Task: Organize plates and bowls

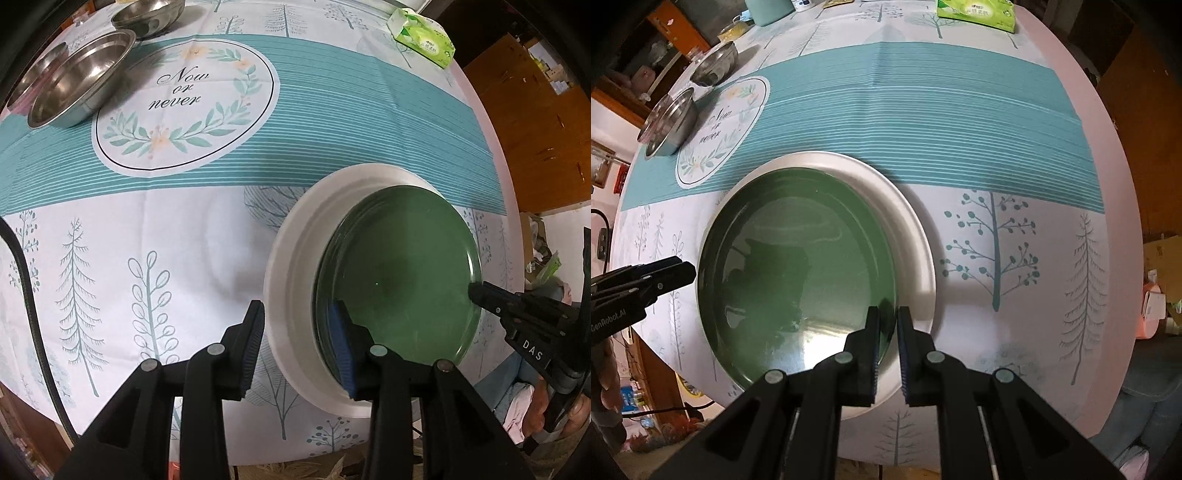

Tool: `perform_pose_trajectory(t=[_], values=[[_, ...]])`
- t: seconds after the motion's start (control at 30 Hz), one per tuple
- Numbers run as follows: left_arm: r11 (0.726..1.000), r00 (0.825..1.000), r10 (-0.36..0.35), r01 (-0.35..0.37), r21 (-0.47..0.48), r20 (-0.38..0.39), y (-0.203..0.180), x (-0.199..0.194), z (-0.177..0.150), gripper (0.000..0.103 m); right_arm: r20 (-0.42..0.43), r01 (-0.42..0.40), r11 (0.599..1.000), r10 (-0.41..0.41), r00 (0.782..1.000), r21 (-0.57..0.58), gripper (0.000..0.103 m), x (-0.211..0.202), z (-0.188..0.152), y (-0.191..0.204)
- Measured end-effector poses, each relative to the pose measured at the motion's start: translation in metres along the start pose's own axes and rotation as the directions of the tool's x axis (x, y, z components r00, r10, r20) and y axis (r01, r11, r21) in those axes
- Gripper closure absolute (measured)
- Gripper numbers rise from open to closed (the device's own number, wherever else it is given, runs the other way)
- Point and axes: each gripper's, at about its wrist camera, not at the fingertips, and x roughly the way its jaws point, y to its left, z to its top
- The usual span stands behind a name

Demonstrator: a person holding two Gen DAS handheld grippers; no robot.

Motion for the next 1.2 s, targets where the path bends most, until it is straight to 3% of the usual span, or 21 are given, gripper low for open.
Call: perform_pose_trajectory(t=[0.57, 0.9, 1.2], values=[[1.0, 1.0, 0.003, -0.003, 0.002, 0.002, -0.006, 0.007, 0.001, 0.068, 0.077, 0.13, 0.986, -0.123, 0.989, -0.104, 0.091, 0.005, -0.005, 0.02], [1.0, 1.0, 0.006, -0.006, 0.001, 0.007, -0.004, 0.002, -0.001, 0.068, 0.121, 0.009, 0.999, -0.004, 0.993, -0.035, 0.091, -0.021, -0.003, -0.001], [1.0, 0.996, 0.019, -0.019, 0.004, 0.088, -0.01, -0.033, -0.008, 0.067, 0.166, -0.08, 0.996, 0.085, 0.982, -0.037, 0.091, -0.051, 0.0, 0.003]])
